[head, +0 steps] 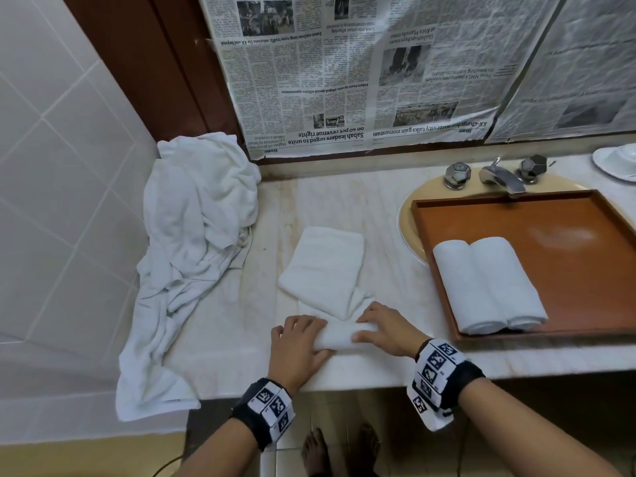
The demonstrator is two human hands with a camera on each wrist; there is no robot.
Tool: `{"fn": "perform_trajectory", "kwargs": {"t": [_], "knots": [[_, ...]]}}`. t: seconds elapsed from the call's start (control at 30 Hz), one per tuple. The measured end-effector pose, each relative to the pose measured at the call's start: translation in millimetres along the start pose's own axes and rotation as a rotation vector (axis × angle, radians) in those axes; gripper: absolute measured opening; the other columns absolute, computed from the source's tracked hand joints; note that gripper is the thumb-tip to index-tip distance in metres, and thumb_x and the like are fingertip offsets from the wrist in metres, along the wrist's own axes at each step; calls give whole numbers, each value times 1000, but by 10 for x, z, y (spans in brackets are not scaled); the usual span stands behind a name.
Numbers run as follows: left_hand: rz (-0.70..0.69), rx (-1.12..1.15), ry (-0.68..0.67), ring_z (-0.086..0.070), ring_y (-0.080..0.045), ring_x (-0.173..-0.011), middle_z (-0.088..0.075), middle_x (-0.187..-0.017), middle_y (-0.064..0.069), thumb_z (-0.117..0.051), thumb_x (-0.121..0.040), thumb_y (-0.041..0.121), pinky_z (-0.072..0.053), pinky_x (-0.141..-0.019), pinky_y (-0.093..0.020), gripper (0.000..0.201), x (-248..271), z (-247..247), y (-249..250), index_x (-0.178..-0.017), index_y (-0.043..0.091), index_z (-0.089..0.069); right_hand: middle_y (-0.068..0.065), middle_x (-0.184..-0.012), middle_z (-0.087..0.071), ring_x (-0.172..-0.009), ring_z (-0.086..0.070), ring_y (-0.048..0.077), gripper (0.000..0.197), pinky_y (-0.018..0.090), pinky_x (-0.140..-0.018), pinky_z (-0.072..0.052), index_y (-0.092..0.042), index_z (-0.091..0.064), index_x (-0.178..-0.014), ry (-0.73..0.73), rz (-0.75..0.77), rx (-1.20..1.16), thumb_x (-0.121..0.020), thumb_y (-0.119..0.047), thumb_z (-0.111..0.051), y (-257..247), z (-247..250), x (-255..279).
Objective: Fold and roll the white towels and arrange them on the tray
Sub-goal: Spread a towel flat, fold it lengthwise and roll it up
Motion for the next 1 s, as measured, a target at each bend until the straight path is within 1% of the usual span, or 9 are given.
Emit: {"fn": "perform_trajectory", "kwargs": {"t": [0.07,0.13,0.2,0.27,0.33,0.43,0.6,0.87,1.0], "knots": [[40,79,-88,-47,-18,-121,-54,-130,14,-57,-82,65,-40,-91,-40,56,-87,14,-53,-130,37,-56,2,-122,-56,-112,-53,21,46,31,-94,-39,-13,-66,-120,-48,-29,53,-90,-49,-64,1,3,-13],[75,210,-172,-46,-17,-121,-52,-132,14,-62,-80,64,-43,-94,-42,56,-162,26,-96,-129,39,-57,4,-120,-58,-109,-54,22,49,35,-94,-42,-14,-67,-117,-2,-35,126,-92,-54,-57,-12,32,-16],[82,269,-216,-47,-17,-121,-51,-134,12,-60,-73,67,-45,-96,-46,60,-207,47,-111,-126,39,-60,-1,-117,-57,-108,-54,19,46,34,-92,-44,-17,-67,-116,161,10,173,-93,-55,-54,-69,102,-3],[78,294,-241,-48,-17,-121,-51,-135,10,-55,-67,71,-45,-98,-46,67,-241,43,-104,-124,37,-62,-4,-124,-54,-113,-51,17,43,34,-93,-43,-20,-62,-122,311,101,199,-95,-52,-52,-147,158,13],[76,278,-262,-52,-17,-119,-54,-134,9,-51,-66,73,-47,-97,-45,70,-255,30,-101,-124,36,-63,-6,-142,-46,-128,-44,17,55,36,-101,-39,-25,-52,-136,266,164,252,-94,-59,-41,-221,108,-43],[64,234,-295,-55,-17,-114,-59,-126,11,-51,-68,73,-50,-92,-44,66,-244,-3,-96,-121,37,-63,-8,-161,-24,-147,-21,15,75,38,-114,-24,-27,-34,-151,65,121,342,-92,-70,-19,-235,-30,-199],[80,248,-305,-55,-16,-110,-61,-120,12,-60,-73,67,-51,-89,-43,52,-214,0,-104,-117,38,-66,-9,-165,-7,-151,-5,11,64,41,-122,-9,-22,-15,-158,-63,-27,355,-103,-54,-23,-132,84,-458],[122,251,-351,-51,-11,-115,-57,-127,17,-65,-74,62,-49,-92,-40,54,-146,-7,-178,-123,40,-64,-13,-165,0,-152,-2,14,55,45,-122,-7,-25,-11,-158,-36,-83,399,-106,-41,-19,154,438,-974],[126,259,-348,-50,-10,-115,-57,-126,20,-67,-76,60,-48,-91,-37,52,-152,0,-184,-124,41,-63,-6,-165,-10,-152,-8,18,51,45,-120,-14,-19,-21,-156,71,-73,369,-108,-35,-21,158,668,-1142]]}}
Point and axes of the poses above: each hand's wrist, its own x-axis away from the middle knuckle, its own z-axis out of the back of the hand, y = z × x, the point moved 6 cm from there along -x, towards the middle knuckle
